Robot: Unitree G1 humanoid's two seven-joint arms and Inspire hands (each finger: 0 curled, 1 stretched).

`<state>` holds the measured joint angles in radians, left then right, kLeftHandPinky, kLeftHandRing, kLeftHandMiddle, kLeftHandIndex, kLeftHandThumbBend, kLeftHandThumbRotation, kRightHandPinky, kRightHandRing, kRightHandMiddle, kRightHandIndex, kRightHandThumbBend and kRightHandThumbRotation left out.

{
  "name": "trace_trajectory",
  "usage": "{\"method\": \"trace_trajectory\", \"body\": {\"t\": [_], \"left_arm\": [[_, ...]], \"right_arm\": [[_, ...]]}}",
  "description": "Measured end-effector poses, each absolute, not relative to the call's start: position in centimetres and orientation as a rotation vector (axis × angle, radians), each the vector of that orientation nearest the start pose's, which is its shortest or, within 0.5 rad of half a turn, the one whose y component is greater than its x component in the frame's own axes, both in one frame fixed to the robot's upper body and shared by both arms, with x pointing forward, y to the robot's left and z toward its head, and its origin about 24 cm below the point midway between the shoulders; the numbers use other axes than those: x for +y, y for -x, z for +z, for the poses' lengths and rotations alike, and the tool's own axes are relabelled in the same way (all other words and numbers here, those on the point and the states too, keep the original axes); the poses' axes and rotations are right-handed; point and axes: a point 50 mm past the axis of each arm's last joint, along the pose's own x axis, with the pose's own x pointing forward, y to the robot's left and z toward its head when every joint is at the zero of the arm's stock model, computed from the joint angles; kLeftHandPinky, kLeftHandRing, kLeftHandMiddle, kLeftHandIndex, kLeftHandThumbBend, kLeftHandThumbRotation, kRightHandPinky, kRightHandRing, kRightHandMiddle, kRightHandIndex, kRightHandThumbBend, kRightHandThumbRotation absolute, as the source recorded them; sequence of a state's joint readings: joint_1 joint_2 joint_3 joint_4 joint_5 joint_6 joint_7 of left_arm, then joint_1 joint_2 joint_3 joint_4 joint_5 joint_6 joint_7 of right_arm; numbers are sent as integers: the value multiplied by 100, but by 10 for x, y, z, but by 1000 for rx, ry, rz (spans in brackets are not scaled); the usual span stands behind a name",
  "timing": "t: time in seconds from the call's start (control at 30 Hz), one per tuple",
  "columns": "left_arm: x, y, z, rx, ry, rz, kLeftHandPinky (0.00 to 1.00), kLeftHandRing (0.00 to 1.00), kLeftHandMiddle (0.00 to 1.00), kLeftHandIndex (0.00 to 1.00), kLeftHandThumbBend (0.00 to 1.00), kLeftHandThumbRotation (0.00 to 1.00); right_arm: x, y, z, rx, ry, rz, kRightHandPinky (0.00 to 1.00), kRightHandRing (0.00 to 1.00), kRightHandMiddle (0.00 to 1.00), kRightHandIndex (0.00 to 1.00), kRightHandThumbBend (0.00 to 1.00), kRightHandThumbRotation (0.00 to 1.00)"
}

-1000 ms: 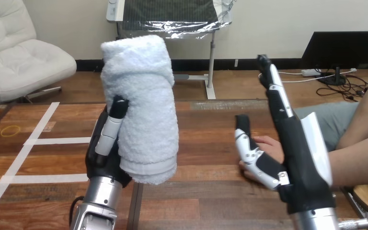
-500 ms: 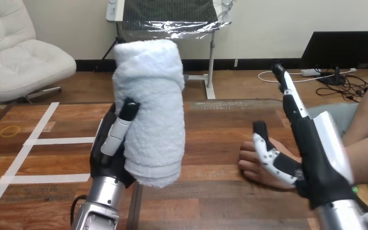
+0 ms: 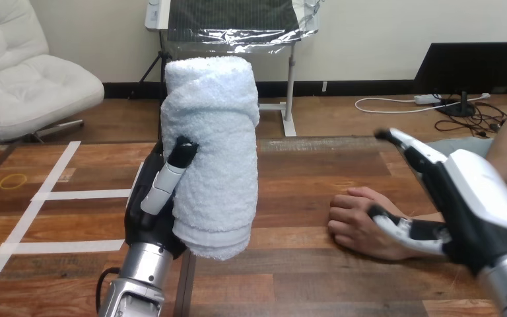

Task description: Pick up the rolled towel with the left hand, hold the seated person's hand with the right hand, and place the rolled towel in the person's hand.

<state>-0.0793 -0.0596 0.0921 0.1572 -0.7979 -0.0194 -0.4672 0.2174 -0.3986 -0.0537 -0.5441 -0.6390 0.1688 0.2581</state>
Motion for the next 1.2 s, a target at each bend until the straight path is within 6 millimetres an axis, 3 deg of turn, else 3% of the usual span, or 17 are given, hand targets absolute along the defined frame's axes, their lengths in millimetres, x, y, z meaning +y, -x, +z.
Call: {"method": "trace_trajectory", "body": {"t": [0.63,1.2], "left_arm": [[137,-264,41,-166,809,-345,31,34,39,45,85,2],[136,-264,40,-158,794,-349,31,35,39,45,86,3]], "right_arm": [[-242,-227,123,203,1298,200,83,89,89,85,83,0],[-261,-245,120,438,1419,313,88,93,92,88,80,0]]}}
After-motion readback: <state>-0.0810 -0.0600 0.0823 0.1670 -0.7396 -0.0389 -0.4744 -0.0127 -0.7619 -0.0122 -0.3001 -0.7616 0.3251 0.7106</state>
